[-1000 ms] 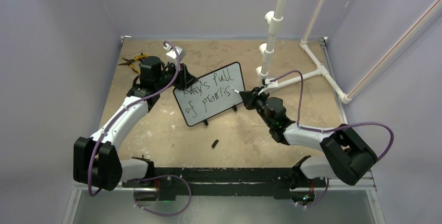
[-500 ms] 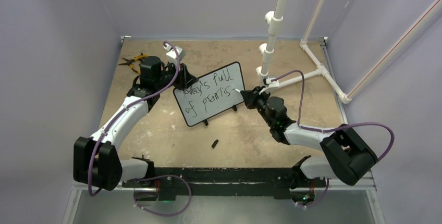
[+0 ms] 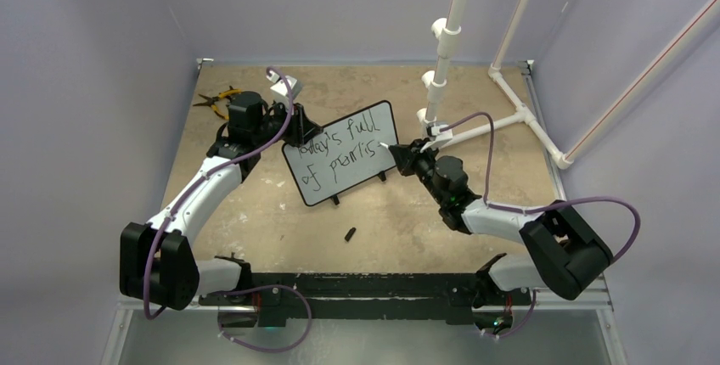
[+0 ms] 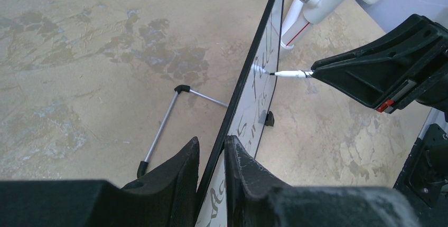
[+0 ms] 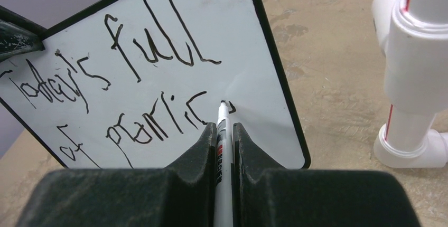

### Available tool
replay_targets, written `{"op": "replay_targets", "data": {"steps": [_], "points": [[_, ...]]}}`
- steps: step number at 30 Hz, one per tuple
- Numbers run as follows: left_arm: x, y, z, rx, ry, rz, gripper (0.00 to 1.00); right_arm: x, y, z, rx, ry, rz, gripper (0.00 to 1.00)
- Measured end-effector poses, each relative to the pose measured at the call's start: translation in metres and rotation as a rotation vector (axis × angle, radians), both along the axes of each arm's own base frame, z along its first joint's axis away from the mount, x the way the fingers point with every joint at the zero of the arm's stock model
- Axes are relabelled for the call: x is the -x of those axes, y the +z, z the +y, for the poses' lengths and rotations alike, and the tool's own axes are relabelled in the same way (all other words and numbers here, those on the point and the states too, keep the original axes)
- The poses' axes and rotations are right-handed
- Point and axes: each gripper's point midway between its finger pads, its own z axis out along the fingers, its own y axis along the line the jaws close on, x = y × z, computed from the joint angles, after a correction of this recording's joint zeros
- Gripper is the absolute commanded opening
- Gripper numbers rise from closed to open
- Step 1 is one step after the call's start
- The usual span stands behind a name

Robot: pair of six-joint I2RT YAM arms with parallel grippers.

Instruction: Write a sentence on the whiteboard

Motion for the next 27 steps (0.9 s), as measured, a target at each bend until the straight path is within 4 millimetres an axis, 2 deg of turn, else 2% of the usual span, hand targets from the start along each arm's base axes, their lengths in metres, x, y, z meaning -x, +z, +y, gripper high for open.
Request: {"op": "replay_targets", "data": {"steps": [15,27], "points": [[0.000,0.000,0.000,-0.002,-0.001,-0.002,0.21,0.001,-0.001,0.005,0.008,0.030,0.000,0.00],[0.000,0.000,0.000,-0.002,-0.001,-0.002,0.21,0.006,-0.014,0.002,0.009,0.026,0.040,0.00]]}}
